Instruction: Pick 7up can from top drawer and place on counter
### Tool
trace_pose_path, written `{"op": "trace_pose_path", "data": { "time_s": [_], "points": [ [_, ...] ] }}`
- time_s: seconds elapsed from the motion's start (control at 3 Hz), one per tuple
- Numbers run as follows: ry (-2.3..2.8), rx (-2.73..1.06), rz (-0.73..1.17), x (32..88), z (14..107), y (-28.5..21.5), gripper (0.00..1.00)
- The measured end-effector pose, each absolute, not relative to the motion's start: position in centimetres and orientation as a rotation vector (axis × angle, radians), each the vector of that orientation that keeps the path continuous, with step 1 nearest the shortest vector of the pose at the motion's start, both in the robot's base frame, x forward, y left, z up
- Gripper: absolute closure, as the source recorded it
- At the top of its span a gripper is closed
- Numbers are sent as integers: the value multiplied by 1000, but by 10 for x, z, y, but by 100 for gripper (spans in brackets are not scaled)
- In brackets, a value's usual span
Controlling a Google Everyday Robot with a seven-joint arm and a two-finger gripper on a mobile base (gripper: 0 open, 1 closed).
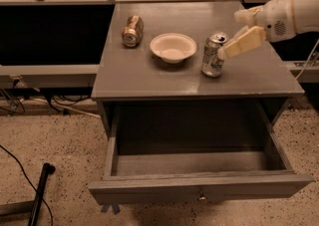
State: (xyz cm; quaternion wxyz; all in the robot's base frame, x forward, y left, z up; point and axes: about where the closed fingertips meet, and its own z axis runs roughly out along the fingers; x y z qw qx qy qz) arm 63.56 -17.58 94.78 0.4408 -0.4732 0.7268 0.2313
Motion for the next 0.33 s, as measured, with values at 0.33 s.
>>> {"op": "trace_pose_path", "data": {
  "time_s": [0.33],
  "points": [
    [1755, -1202, 442, 607, 1007, -177, 0]
  ]
}}
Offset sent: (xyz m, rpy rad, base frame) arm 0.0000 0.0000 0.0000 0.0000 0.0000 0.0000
